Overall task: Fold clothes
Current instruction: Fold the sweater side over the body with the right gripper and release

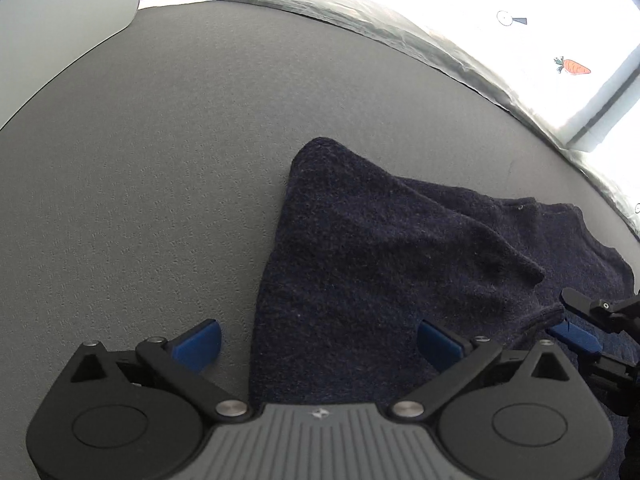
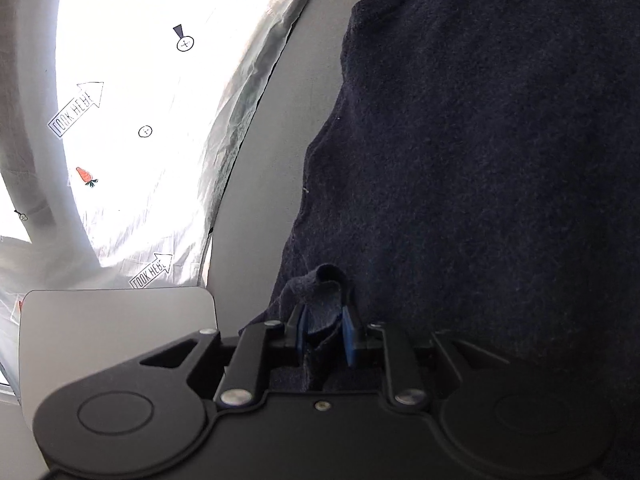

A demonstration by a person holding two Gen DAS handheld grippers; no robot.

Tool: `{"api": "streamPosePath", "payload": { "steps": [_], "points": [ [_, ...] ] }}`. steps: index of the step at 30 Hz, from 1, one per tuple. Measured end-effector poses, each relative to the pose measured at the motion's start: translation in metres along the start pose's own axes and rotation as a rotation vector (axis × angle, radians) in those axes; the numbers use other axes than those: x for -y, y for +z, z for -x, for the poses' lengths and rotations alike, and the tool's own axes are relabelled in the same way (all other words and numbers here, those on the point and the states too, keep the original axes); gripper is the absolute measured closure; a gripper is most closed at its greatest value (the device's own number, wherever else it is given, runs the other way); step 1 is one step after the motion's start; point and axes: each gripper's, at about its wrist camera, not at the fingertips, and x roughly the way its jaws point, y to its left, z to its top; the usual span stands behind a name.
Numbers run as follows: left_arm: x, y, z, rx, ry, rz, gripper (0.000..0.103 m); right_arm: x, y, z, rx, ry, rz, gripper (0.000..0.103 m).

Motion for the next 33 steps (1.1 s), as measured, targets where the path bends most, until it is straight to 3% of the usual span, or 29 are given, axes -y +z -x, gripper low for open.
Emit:
{"api": "streamPosePath", "payload": {
  "steps": [2, 5, 11, 18, 23, 28, 33],
  "points": [
    [0.006, -0.002, -0.002, 0.002, 0.026, -0.028, 0.000, -0.002, -0.003, -0.011, -0.017, -0.002, -0.009, 0.071],
    [0.013, -0.004, -0.005, 0.002, 0.059, -0.050, 0.000, -0.012, -0.008, -0.018, -0.007, 0.006, 0.034, 0.099],
    [0.013, -0.007, 0.013, 0.001, 0.047, 0.076, 0.005, -0.047, -0.023, 0.012, 0.084, 0.085, 0.210, 0.099],
    [0.047, -0.043, 0.056, 0.061, 0.008, 0.090, 0.005, -0.051, -0.030, 0.081, 0.204, 0.061, 0.345, 0.099],
    [0.096, -0.085, 0.080, 0.055, -0.038, 0.044, 0.005, -0.027, -0.030, 0.142, 0.257, -0.007, 0.383, 0.099],
    [0.147, -0.127, 0.087, 0.028, -0.071, -0.004, 0.005, 0.014, 0.004, 0.189, 0.291, -0.056, 0.384, 0.099],
    [0.184, -0.155, 0.075, -0.013, -0.070, 0.026, 0.004, 0.051, 0.022, 0.249, 0.341, -0.092, 0.412, 0.099]
  ]
}}
